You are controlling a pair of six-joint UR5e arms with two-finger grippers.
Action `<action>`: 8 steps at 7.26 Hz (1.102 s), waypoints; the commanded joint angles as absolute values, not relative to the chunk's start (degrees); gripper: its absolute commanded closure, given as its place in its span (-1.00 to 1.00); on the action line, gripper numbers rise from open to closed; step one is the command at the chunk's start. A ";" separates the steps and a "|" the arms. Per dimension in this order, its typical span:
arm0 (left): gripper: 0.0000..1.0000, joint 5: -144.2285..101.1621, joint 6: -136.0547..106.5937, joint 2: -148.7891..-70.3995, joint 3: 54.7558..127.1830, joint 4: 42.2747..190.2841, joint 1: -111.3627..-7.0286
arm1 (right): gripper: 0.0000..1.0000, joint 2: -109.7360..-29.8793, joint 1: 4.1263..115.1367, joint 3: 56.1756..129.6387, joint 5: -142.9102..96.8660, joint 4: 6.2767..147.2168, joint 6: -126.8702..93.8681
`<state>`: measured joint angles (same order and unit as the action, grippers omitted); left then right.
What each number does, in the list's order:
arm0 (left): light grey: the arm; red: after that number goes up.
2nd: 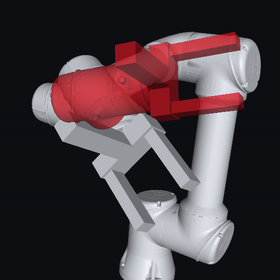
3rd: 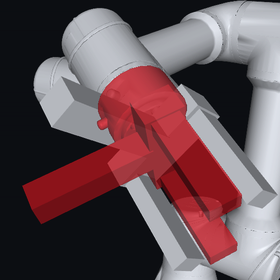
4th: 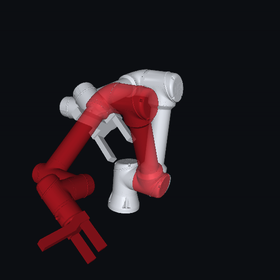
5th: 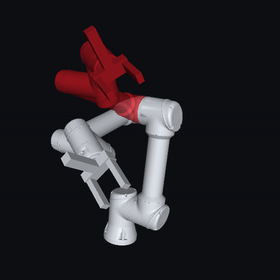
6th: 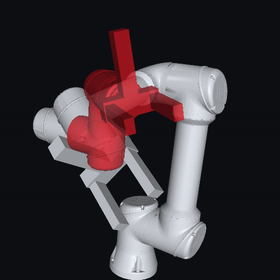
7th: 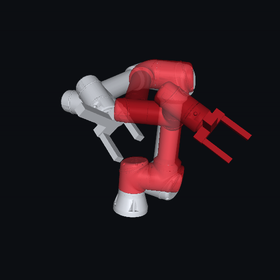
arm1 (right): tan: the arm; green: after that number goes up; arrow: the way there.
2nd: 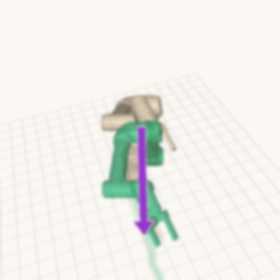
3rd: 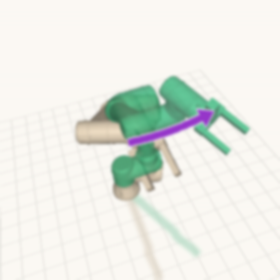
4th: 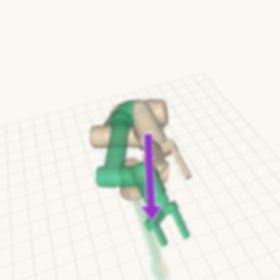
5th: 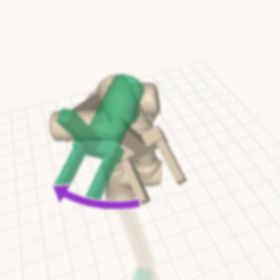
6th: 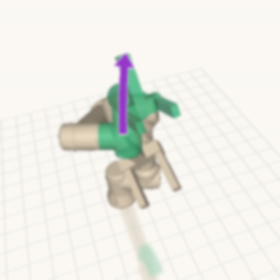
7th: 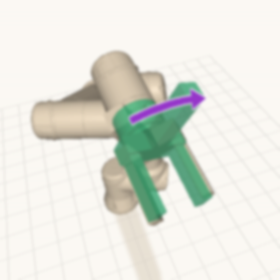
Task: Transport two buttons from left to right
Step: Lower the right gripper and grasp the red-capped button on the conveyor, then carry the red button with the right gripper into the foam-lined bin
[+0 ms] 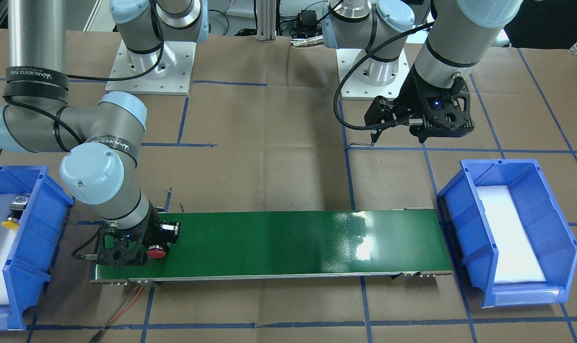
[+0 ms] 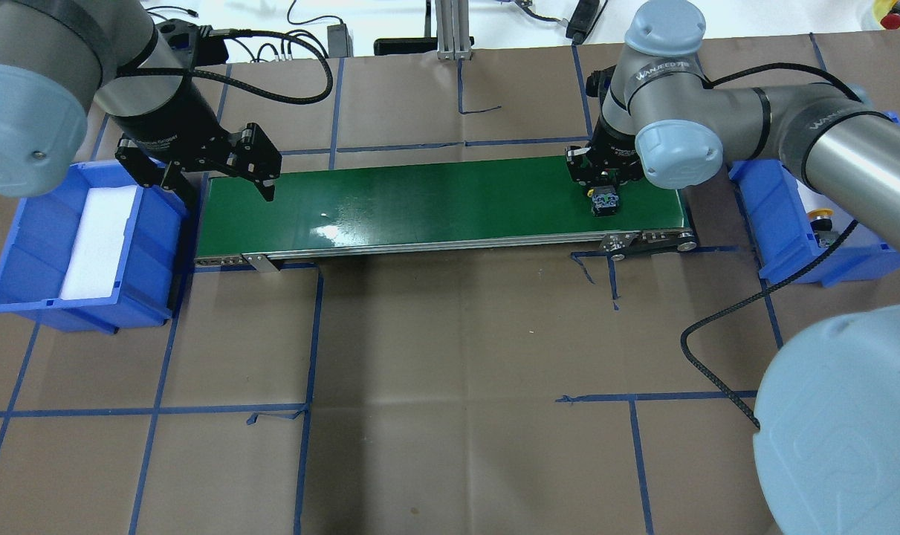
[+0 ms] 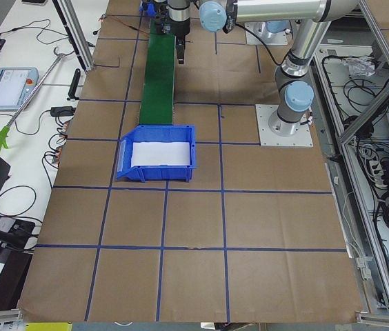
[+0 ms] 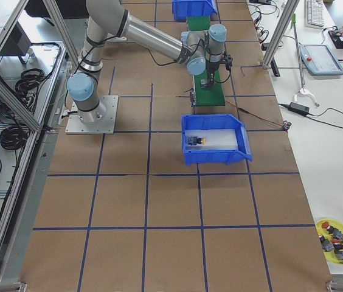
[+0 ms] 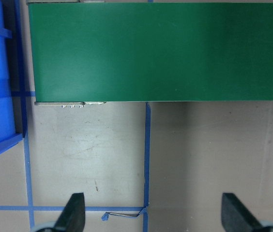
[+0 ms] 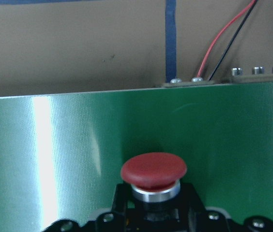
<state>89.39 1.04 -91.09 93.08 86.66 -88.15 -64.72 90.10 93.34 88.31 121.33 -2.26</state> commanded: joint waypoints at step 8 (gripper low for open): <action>-1.00 89.38 0.97 -91.05 93.08 86.66 -88.15 | 0.93 -63.66 65.86 67.76 85.25 102.19 31.49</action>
